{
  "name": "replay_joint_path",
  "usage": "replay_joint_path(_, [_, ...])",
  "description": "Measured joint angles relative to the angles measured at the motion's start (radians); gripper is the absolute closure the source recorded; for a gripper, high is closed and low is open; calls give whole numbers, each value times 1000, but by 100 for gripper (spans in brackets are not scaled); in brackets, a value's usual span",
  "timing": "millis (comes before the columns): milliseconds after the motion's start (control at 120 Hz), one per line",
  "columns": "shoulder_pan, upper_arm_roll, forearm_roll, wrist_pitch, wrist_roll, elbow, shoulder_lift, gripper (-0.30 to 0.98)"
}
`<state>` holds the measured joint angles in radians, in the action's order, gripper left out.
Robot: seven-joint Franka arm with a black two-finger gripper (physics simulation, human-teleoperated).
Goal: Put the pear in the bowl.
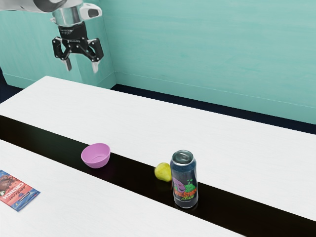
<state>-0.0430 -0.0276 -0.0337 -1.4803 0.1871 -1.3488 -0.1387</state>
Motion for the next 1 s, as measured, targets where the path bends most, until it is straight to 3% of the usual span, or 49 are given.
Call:
replay_joint_path(167, [4,17,1,-19,14,0,-6,0])
replay_joint_path(300, [80,59,0,-131,43,0,-112,0])
replay_joint_path(467, [166,65,-3,-171,244,0,-140,0])
replay_joint_path(567, [200,64,-14,-179,356,12,-221,0])
replay_joint_path(717, [228,37,54,-205,552,-27,-286,0])
replay_joint_path(1000, [278,17,149,-406,861,-244,-330,0])
